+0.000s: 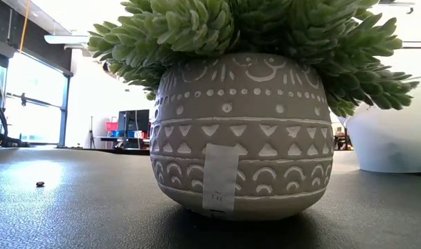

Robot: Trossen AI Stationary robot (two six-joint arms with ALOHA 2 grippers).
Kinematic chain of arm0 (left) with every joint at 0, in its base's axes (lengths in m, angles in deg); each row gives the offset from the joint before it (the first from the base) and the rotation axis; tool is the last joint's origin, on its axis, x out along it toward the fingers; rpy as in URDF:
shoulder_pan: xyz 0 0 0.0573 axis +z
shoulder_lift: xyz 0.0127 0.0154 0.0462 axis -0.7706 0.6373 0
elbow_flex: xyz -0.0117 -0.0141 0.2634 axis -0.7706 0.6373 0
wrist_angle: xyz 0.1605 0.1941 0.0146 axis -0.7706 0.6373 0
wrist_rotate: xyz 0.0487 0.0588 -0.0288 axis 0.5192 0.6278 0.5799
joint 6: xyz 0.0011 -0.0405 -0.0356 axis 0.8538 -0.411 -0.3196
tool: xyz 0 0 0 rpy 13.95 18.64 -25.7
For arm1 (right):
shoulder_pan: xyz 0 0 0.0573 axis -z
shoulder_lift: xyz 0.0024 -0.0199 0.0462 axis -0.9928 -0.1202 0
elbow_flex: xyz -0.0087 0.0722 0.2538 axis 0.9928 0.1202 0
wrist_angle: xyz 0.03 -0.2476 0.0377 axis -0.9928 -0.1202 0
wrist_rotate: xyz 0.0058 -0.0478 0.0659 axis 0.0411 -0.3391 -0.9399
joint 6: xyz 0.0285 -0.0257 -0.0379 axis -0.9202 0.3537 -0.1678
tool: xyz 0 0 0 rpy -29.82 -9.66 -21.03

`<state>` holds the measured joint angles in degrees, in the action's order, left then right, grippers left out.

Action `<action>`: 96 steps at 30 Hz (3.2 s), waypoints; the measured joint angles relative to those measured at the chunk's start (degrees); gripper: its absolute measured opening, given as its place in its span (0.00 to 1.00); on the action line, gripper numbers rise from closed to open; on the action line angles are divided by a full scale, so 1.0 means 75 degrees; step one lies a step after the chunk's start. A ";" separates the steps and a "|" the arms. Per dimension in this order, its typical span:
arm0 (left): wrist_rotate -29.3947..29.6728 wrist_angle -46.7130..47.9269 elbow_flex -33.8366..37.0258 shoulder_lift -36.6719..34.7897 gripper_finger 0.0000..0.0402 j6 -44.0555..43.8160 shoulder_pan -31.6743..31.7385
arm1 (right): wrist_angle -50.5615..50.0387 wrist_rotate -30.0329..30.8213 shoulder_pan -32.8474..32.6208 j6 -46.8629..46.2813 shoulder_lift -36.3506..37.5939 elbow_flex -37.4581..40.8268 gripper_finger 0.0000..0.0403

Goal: Sort candy
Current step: Put the transparent candy wrapper into the purple bucket

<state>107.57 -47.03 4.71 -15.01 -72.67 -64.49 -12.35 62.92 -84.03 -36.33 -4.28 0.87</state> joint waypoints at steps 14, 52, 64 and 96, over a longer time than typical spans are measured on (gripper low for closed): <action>-0.0609 -0.1093 -0.0008 0.0838 0.46 -0.0325 0.0312 | 0.0005 0.0082 -0.0056 0.0011 0.0000 0.0000 0.00; -0.1219 -0.1011 0.0001 0.0980 0.02 -0.0051 0.0397 | -0.0139 0.0079 -0.0233 0.0223 0.0003 0.0000 0.23; -0.1083 -0.0471 0.0001 0.0479 0.01 -0.0054 0.0149 | -0.0894 0.0077 -0.0233 0.0249 0.0003 -0.0012 0.51; -0.7158 0.9790 0.0004 -0.1799 0.02 -0.7710 -0.3530 | -0.3167 -0.0242 -0.0233 -0.2820 0.0035 -0.0009 0.55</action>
<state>53.88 26.40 4.74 -28.50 -130.50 -90.96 -36.10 61.11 -85.77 -57.48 -4.01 0.81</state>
